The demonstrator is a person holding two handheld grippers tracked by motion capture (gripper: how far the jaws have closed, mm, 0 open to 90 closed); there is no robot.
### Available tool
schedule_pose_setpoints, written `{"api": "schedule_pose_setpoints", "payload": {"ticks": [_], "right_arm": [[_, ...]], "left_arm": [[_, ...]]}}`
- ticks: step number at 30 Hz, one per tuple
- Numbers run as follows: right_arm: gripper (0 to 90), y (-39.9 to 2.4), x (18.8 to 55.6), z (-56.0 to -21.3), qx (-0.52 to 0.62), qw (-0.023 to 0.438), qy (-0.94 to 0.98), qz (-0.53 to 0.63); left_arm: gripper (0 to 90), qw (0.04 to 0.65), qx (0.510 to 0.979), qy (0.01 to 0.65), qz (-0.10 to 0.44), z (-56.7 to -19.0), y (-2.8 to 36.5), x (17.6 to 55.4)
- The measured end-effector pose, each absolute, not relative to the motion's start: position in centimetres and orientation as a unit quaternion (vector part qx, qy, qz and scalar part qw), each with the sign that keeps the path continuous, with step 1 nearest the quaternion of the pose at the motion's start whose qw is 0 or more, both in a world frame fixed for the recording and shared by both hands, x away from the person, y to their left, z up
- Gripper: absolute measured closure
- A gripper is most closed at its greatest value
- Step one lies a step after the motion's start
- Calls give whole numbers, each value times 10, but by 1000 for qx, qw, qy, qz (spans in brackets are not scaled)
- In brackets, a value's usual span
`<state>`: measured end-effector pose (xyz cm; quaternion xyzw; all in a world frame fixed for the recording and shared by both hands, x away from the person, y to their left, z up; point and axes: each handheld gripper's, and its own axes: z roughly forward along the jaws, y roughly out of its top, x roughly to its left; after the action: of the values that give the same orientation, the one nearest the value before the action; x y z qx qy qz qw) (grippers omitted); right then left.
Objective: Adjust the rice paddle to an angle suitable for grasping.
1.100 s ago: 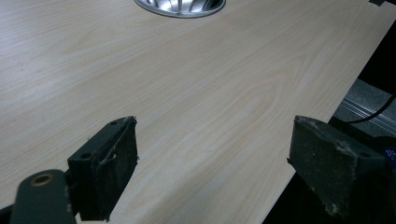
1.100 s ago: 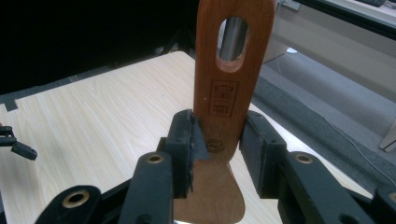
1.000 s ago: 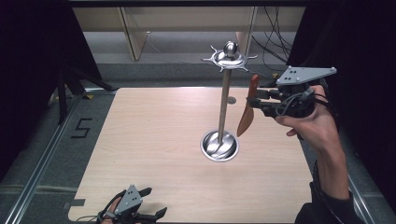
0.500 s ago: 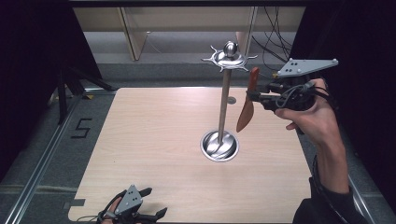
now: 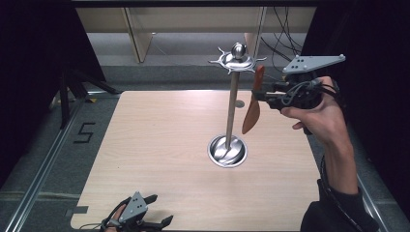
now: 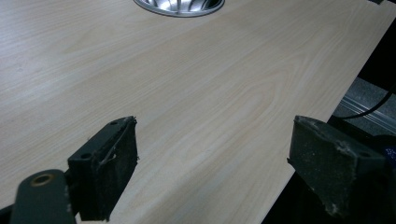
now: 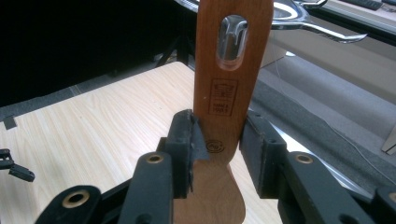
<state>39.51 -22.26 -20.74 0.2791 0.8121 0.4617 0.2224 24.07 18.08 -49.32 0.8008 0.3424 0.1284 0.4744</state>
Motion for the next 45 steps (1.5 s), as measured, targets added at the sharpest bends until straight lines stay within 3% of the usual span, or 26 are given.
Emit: {"api": "schedule_pose_setpoints", "payload": {"ticks": [45], "right_arm": [[659,-214,410,-218,292,192,807,477]], "left_arm": [[149,471,804,339,131,-493,182,240]]}}
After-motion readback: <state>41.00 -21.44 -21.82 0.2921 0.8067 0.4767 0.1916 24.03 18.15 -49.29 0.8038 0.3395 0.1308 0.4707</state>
